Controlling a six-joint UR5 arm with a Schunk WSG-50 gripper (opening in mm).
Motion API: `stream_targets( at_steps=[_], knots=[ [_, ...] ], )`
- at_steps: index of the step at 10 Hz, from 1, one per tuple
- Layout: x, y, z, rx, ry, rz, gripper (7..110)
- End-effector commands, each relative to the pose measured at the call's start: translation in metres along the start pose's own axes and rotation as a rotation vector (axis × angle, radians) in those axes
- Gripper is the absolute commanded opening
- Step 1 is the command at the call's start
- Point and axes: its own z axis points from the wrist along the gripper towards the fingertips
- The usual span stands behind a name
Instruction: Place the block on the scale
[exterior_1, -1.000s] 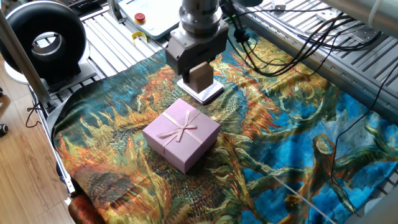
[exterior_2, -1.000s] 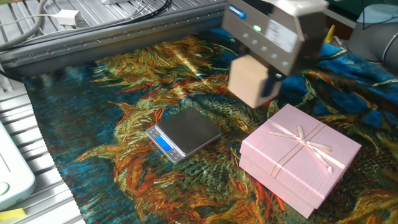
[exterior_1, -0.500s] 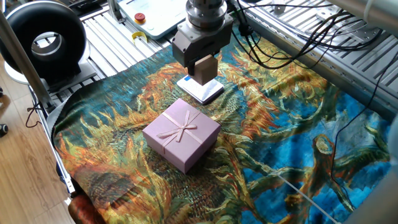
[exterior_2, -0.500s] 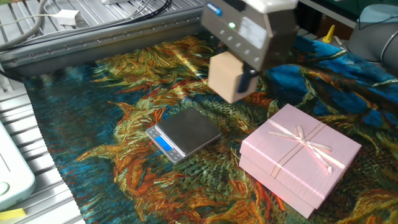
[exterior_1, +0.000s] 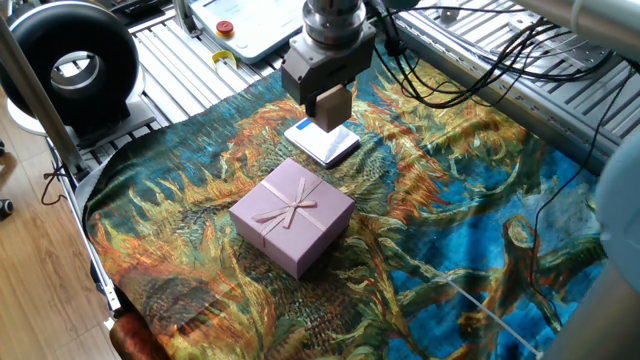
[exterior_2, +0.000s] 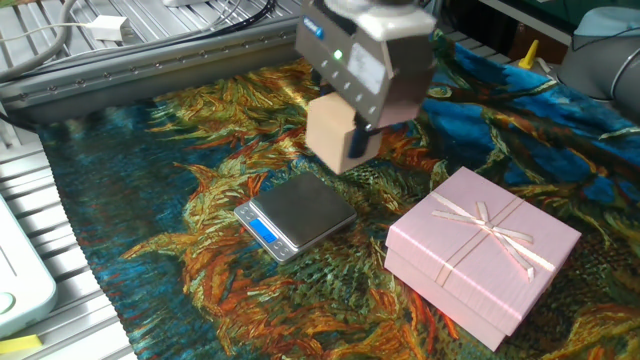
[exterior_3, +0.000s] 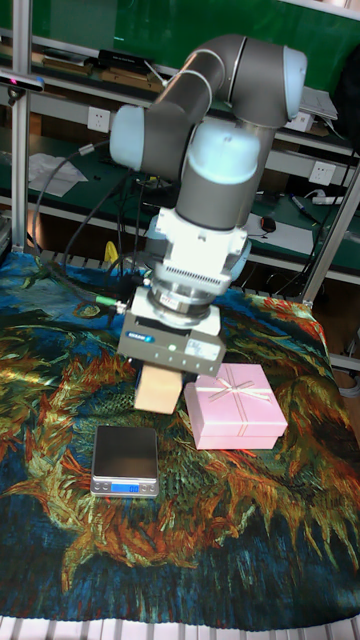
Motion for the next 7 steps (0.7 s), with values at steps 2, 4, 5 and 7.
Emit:
stream_targets(
  at_steps=[2, 4, 5, 7],
  knots=[
    [-0.013, 0.002, 0.022, -0.013, -0.026, 0.028, 7],
    [-0.015, 0.003, 0.028, -0.02, -0.036, 0.036, 7],
    [-0.017, 0.002, 0.032, -0.026, -0.043, 0.04, 7],
    [-0.018, 0.001, 0.037, -0.028, -0.051, 0.051, 7]
  ],
)
